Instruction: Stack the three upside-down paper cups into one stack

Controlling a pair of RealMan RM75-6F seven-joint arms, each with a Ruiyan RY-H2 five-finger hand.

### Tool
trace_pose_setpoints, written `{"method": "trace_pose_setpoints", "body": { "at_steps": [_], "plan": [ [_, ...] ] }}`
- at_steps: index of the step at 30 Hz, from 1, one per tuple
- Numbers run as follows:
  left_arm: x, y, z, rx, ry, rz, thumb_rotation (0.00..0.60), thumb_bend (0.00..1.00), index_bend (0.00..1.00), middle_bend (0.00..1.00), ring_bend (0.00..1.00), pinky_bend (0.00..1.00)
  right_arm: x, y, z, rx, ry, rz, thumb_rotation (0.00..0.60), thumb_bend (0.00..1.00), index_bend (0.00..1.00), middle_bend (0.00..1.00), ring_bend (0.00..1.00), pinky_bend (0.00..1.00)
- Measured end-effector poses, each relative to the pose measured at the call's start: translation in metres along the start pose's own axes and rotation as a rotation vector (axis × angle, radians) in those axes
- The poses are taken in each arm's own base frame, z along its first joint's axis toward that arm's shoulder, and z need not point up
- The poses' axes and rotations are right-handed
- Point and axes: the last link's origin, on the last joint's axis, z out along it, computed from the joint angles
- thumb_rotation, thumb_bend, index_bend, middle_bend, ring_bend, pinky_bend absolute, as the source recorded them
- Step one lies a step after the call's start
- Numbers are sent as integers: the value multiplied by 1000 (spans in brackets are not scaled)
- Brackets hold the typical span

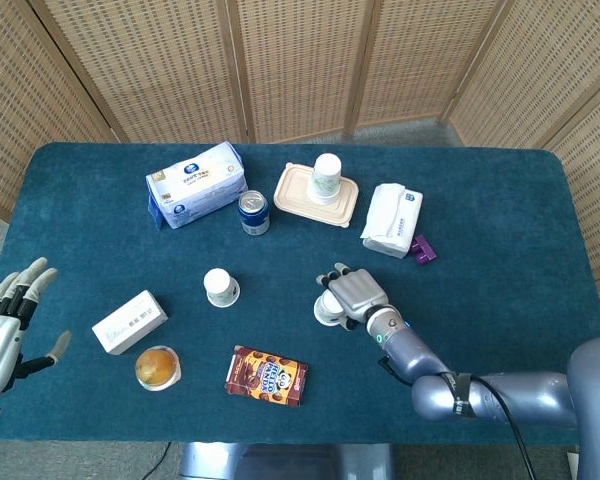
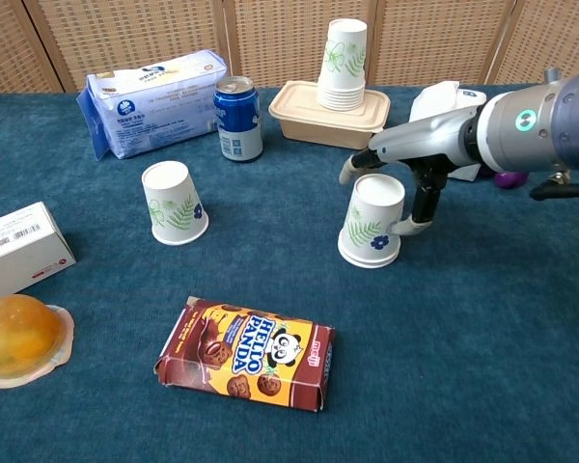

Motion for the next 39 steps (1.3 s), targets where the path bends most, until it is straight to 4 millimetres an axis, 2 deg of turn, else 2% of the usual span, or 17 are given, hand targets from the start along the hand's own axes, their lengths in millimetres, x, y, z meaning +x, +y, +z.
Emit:
{"method": "trace_pose_setpoints", "body": {
  "at_steps": [5, 12, 19, 23, 29, 39],
  "plan": [
    [-1, 2, 2, -10, -8, 3, 600, 413, 17, 0, 0, 12, -1, 2, -8, -9, -12, -11, 600, 375, 9, 117, 0, 443],
    [-2, 7, 7, -28, -25, 23, 600, 414, 5, 0, 0, 14, 3, 13, -25, -40, 0, -9, 600, 373, 1, 107, 0, 440],
    [-6, 14, 14, -40, -71, 67, 600, 413, 0, 0, 0, 14, 11, 36, -48, -96, 89, 23, 600, 367, 1, 107, 0, 440],
    [-12, 18, 20, -40, -113, 94, 600, 413, 0, 0, 0, 17, 14, 56, -65, -149, 162, 61, 600, 366, 0, 107, 0, 440],
    [-23, 27, 35, -53, -157, 137, 600, 414, 0, 0, 0, 22, 14, 81, -87, -200, 241, 98, 600, 364, 0, 107, 0, 440],
    [-52, 47, 70, -88, -224, 177, 600, 413, 0, 0, 0, 24, 8, 101, -110, -213, 322, 94, 600, 365, 0, 107, 0, 437]
  ]
}}
